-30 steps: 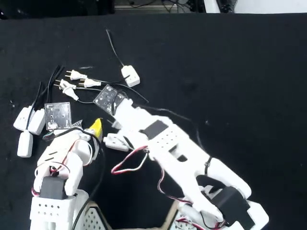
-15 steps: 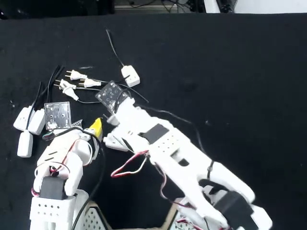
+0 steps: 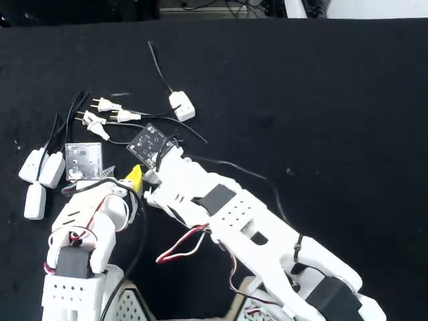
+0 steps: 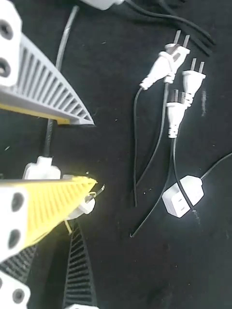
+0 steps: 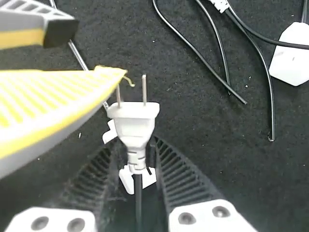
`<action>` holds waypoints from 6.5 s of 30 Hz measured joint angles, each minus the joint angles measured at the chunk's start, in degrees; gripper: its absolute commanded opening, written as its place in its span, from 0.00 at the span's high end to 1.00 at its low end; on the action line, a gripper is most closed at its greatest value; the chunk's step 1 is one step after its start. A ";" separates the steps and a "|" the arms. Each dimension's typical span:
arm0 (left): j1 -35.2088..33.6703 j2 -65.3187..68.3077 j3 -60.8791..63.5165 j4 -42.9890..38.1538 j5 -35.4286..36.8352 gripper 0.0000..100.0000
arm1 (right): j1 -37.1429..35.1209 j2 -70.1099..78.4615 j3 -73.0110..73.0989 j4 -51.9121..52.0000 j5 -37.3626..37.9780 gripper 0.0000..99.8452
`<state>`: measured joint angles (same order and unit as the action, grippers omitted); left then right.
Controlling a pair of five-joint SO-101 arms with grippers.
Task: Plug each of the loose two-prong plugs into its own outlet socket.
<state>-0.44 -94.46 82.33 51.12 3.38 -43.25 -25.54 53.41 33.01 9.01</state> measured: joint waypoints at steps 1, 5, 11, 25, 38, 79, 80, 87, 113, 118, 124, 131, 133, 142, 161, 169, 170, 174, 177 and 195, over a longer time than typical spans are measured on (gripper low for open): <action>0.00 -0.09 1.32 -1.49 -1.05 0.82 | 0.00 0.00 0.00 0.00 0.00 0.99; -0.18 0.00 6.24 -6.51 -4.75 0.82 | 0.00 0.00 0.00 0.00 0.00 0.99; -0.18 0.00 6.51 -7.47 -5.01 0.82 | 0.00 0.00 0.00 0.00 -1.32 0.99; -0.18 0.00 8.35 -7.82 -5.01 0.82 | 0.00 0.00 0.00 0.00 -8.00 0.99; -0.62 0.00 8.26 -7.82 -4.92 0.82 | 0.09 -2.02 0.09 0.00 -8.26 0.99; 1.32 -0.35 7.03 -8.44 -0.79 0.82 | -0.70 -12.04 6.95 -3.43 -10.73 0.99; 1.32 -0.35 7.03 -8.44 -0.79 0.82 | -0.70 -12.04 6.95 -3.43 -10.81 0.99; 1.41 -0.09 7.91 -8.35 -0.88 0.82 | -0.62 -12.04 7.82 -5.19 -13.63 0.99; 1.41 -0.26 8.97 -8.35 -0.79 0.82 | -0.62 -12.22 9.85 -9.23 -20.92 0.99; 1.41 -0.26 8.97 -8.35 -0.79 0.82 | -0.62 -12.22 9.85 -9.23 -21.01 0.99; 2.11 -0.26 8.97 -8.35 -0.79 0.82 | -0.62 -12.22 9.85 -9.23 -21.01 0.99; 2.55 -0.09 8.97 -8.35 -0.88 0.82 | -0.62 -12.22 9.85 -9.23 -21.01 0.99; 2.55 -0.09 8.97 -8.35 -0.88 0.82 | -0.62 -12.22 9.85 -9.23 -21.01 0.99; 2.55 -0.09 8.97 -8.35 -0.88 0.82 | -0.62 -12.22 9.85 -9.23 -22.15 0.99; 2.55 -0.35 9.93 -8.44 -0.88 0.82 | -0.53 -12.22 9.85 -9.23 -23.12 0.99; 3.25 0.00 9.93 -8.35 -1.05 0.82 | 3.25 -12.48 9.76 -7.91 -23.21 0.99; 3.25 0.00 9.93 -8.35 -1.05 0.82 | 3.34 -12.48 9.76 -7.91 -23.21 0.99; 3.25 0.00 9.93 -8.35 -1.05 0.82 | 3.43 -12.48 9.76 -7.91 -22.24 0.99; 3.08 0.00 9.93 -8.35 -1.05 0.82 | 3.52 -12.48 9.76 -7.12 -20.92 0.99; -4.57 0.09 6.24 -4.13 1.05 0.82 | 3.52 -12.48 -0.79 12.40 -11.43 0.99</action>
<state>-5.01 -94.37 88.57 46.99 4.44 -39.74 -38.02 52.62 45.41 -2.42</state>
